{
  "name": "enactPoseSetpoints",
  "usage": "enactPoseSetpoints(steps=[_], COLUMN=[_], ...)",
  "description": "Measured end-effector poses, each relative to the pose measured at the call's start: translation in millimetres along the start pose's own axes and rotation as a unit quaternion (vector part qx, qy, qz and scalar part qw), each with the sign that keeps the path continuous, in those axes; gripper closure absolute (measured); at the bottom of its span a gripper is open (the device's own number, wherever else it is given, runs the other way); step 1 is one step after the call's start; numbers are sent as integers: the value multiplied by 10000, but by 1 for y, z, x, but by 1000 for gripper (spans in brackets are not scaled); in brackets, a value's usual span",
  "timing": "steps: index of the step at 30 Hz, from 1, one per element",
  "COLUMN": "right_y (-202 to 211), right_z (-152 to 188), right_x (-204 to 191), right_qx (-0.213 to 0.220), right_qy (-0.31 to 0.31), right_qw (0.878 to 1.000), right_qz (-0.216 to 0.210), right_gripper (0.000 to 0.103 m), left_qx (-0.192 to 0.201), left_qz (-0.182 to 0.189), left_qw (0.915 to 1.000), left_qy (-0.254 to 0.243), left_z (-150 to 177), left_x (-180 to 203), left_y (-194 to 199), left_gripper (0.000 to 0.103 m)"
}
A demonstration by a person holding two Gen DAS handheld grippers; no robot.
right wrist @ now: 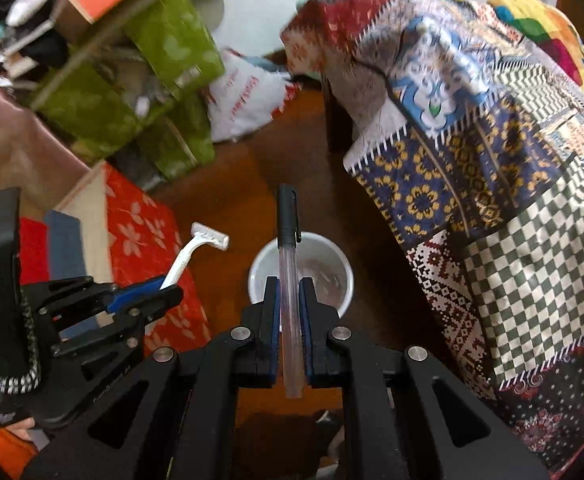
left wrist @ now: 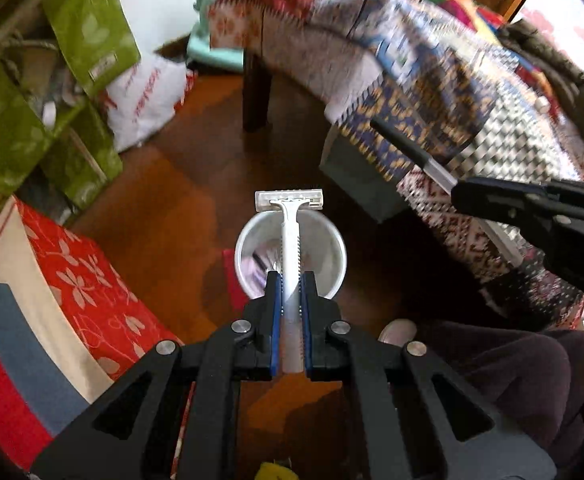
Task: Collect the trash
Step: 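Open both tools to drop the pen and razor into the bin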
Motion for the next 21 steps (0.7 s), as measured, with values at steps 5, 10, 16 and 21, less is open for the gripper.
enactPoseSetpoints(steps=[5,10,16,21], right_y=[-23,-27,-16,6], right_z=[-8,-24,-26,-21], right_x=[1,3,5,10], right_qx=[-243,-285,-113,177], right_qy=[41,-210,45,235], right_qw=[9997,9992,9998,9989], right_qz=[-8,-173,177,360], right_gripper=[94,92,78,66], left_qx=[-170,-166,-105,-154], left_qz=[-14,77,58,-130], left_qw=[9999,9998,9999,9997], left_qy=[19,120,-14,-162], left_z=[-7,-22,-36,-38], left_x=[-4,-4,3,9], left_y=[-21,-31,-31,-31], left_gripper=[96,96,96,72])
Point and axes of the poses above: each gripper's, at about its wrist camera, not at the fingertips, and y roughly against the way its jaws point, x to its right, z to its underside, the point moved 6 cm from there along -y, roughly the way its jaws point, and after that the axes turned 13 degrees about -y, right-handed, at the moved point
